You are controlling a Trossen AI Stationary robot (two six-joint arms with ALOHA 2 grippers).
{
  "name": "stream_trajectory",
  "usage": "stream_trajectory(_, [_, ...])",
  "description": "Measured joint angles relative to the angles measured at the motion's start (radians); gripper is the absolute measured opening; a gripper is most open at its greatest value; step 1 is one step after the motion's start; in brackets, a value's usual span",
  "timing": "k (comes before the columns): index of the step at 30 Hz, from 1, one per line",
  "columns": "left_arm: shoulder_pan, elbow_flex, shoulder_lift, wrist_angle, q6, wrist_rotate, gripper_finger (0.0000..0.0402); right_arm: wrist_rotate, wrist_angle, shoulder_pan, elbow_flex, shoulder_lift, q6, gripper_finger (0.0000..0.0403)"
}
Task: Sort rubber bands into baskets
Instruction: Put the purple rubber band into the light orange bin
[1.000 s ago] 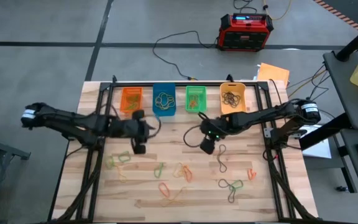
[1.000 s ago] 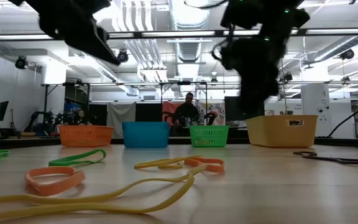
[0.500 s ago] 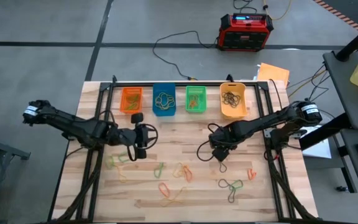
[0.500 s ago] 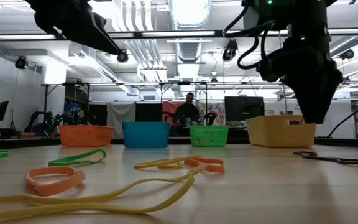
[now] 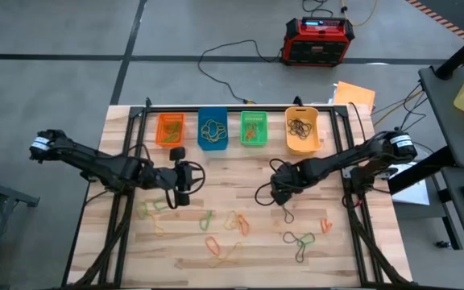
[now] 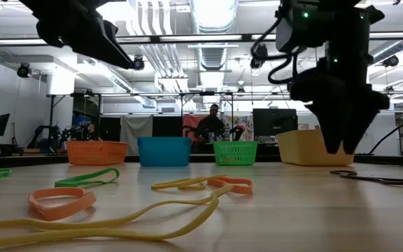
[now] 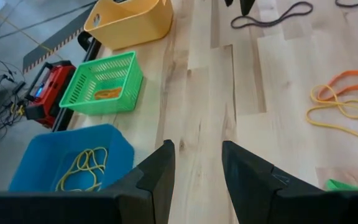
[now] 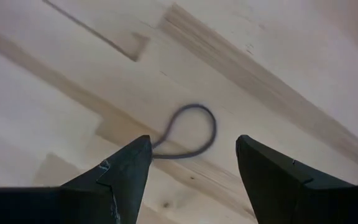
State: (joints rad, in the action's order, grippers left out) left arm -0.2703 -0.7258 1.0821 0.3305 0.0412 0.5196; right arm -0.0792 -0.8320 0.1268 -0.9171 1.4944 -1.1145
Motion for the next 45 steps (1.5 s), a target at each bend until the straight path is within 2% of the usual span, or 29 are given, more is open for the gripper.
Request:
stream_trajectory(8, [0.0, 0.033, 0.002, -0.044, -0.001, 0.024, 0.0118, 0.0, 0.125, 0.0, 0.077, 0.001, -0.052, 0.0228])
stream_trajectory(21, [0.0, 0.033, 0.008, -0.061, 0.002, 0.031, 0.0118, -0.004, 0.177, 0.0, 0.106, 0.097, -0.055, 0.022])
stream_trajectory(26, [0.001, 0.033, 0.016, -0.061, 0.002, 0.07, 0.0118, 0.0, 0.181, 0.0, 0.107, 0.116, -0.045, 0.0173])
stream_trajectory(35, [0.002, 0.033, 0.017, -0.072, 0.002, 0.074, 0.0118, 0.009, 0.203, 0.0, 0.108, 0.115, 0.03, 0.0021])
stream_trajectory(40, [0.002, 0.033, 0.016, -0.079, 0.002, 0.075, 0.0118, 0.008, 0.202, 0.0, 0.108, 0.091, 0.054, 0.001])
stream_trajectory(45, [0.002, 0.033, 0.016, -0.095, 0.003, 0.076, 0.0118, -0.018, 0.191, 0.0, 0.103, 0.015, 0.11, 0.0009])
